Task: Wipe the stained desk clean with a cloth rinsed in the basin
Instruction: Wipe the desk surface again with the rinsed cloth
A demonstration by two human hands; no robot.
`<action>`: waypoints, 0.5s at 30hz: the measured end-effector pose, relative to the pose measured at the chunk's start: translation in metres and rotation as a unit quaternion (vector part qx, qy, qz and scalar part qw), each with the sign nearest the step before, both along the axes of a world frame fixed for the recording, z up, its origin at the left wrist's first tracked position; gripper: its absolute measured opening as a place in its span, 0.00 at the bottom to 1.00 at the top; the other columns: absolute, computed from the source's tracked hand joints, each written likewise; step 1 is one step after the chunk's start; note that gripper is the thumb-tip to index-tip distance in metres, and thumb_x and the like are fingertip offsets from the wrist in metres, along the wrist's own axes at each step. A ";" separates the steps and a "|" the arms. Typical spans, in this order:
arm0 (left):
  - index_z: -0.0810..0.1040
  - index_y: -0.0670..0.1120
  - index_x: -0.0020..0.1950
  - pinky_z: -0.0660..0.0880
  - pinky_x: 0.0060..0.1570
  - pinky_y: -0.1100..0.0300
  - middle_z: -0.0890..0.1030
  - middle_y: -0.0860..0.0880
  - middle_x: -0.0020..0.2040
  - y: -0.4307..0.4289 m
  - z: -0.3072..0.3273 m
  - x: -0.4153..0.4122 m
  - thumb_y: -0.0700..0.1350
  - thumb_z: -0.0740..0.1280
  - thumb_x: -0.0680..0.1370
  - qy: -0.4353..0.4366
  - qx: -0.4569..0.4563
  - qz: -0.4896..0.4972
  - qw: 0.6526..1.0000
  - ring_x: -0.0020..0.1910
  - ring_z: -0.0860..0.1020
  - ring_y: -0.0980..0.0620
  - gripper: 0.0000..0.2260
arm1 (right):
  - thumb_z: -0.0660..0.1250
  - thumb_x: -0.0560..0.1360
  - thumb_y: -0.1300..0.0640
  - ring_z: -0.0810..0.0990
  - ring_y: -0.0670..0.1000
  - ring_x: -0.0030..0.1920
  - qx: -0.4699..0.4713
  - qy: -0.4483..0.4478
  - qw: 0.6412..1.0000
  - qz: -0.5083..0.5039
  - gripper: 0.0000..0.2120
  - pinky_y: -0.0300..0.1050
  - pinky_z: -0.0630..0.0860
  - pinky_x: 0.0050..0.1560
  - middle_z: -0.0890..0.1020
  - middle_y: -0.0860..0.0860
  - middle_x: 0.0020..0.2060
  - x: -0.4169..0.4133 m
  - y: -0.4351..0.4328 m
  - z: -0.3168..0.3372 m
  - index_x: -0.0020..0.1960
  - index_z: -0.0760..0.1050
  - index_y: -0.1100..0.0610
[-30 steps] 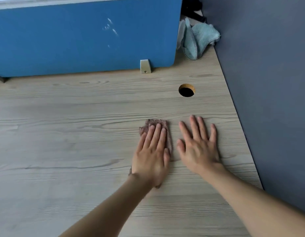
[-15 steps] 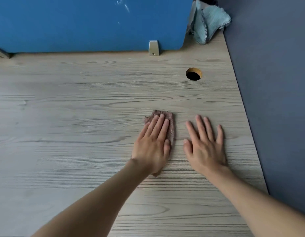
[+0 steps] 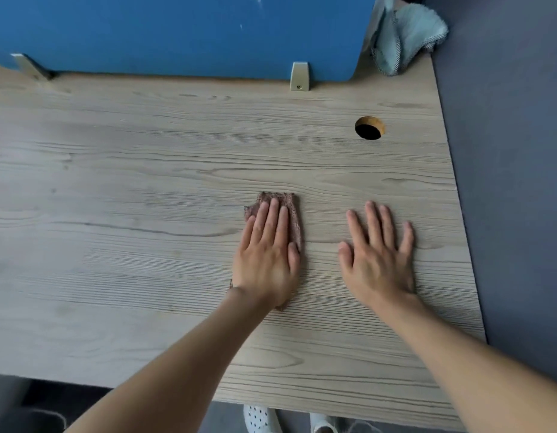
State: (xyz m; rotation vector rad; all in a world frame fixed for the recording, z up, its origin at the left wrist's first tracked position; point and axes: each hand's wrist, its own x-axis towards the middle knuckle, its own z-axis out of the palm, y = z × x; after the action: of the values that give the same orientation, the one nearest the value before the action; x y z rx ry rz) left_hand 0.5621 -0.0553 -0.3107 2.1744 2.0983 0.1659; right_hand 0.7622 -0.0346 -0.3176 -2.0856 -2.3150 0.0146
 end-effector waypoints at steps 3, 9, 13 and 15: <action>0.56 0.42 0.81 0.51 0.78 0.48 0.54 0.44 0.81 -0.027 0.001 0.036 0.52 0.49 0.81 0.002 0.000 -0.028 1.000 0.81 0.49 0.46 0.29 | 0.49 0.77 0.42 0.58 0.59 0.78 0.002 0.013 1.000 0.001 0.31 0.71 0.52 0.73 0.63 0.58 0.78 -0.001 0.000 -0.001 0.76 0.66 0.51; 0.59 0.43 0.80 0.52 0.78 0.51 0.57 0.44 0.81 -0.025 0.000 0.004 0.54 0.50 0.81 0.021 0.012 -0.041 0.999 0.80 0.53 0.48 0.29 | 0.54 0.74 0.46 0.64 0.57 0.76 0.042 0.075 0.995 0.048 0.28 0.69 0.54 0.73 0.70 0.56 0.74 0.004 -0.023 0.008 0.70 0.74 0.55; 0.55 0.41 0.81 0.51 0.78 0.49 0.54 0.44 0.81 -0.042 0.001 0.027 0.53 0.47 0.81 0.008 -0.001 0.022 1.000 0.81 0.49 0.46 0.30 | 0.53 0.76 0.45 0.60 0.58 0.78 0.024 0.027 0.995 0.092 0.30 0.70 0.53 0.74 0.64 0.58 0.77 -0.001 -0.057 0.002 0.75 0.69 0.55; 0.55 0.41 0.81 0.52 0.78 0.48 0.54 0.44 0.81 -0.062 0.001 0.046 0.53 0.48 0.81 0.005 -0.003 -0.029 1.000 0.81 0.49 0.46 0.29 | 0.52 0.76 0.45 0.61 0.59 0.78 0.023 0.026 0.996 0.085 0.31 0.72 0.53 0.73 0.64 0.59 0.77 -0.003 -0.053 0.000 0.74 0.69 0.57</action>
State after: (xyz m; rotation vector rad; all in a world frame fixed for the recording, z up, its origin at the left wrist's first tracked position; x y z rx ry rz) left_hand 0.6080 -0.1171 -0.3099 2.2339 2.0365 0.1424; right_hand 0.7588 -0.0879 -0.3179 -1.8398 -2.4296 0.0177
